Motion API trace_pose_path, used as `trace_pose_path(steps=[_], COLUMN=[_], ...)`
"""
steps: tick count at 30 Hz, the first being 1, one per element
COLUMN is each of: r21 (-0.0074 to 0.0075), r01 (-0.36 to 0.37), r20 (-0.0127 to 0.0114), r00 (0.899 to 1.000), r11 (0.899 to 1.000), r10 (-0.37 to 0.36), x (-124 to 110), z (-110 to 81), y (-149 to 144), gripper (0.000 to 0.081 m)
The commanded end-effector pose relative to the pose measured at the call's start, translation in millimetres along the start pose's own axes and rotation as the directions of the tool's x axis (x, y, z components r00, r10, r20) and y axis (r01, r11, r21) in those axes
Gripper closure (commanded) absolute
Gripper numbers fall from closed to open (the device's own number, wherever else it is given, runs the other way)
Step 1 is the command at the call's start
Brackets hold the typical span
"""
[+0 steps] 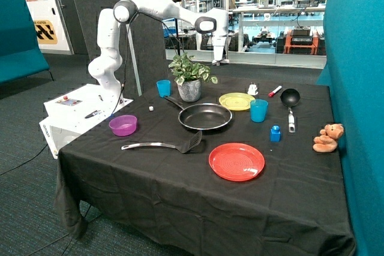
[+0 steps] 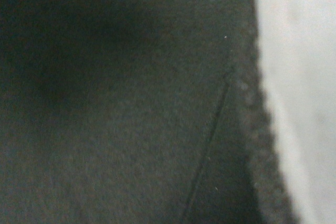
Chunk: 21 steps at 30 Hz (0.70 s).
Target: Clean the pan
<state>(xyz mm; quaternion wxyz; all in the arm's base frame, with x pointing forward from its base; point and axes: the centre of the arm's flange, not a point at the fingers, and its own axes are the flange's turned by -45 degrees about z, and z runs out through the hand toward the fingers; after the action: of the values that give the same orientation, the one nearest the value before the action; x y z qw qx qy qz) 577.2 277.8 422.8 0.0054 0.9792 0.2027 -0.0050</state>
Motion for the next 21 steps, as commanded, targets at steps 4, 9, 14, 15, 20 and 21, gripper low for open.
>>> trace_pose_path(steps=[4, 9, 14, 15, 20, 21], r21=[0.0052, 0.0052, 0.0052, 0.0052, 0.0065, 0.0066], r01=[0.25, 0.251, 0.251, 0.251, 0.159, 0.151], r20=[-0.0137, -0.0138, -0.0138, -0.0138, -0.0132, -0.0132], r00=[0.968, 0.968, 0.968, 0.968, 0.987, 0.988], r11=[0.968, 0.968, 0.968, 0.968, 0.987, 0.989], r10=[-0.25, -0.251, -0.251, -0.251, -0.159, -0.151], x=[-15, -13, -13, -13, -9, -8], z=[-16.9, -19.8, -19.9, -19.9, -32.1, -34.8], y=[5, 4, 4, 4, 28, 34], gripper=[0.0808, 0.0808, 0.0808, 0.0808, 0.0808, 0.0808])
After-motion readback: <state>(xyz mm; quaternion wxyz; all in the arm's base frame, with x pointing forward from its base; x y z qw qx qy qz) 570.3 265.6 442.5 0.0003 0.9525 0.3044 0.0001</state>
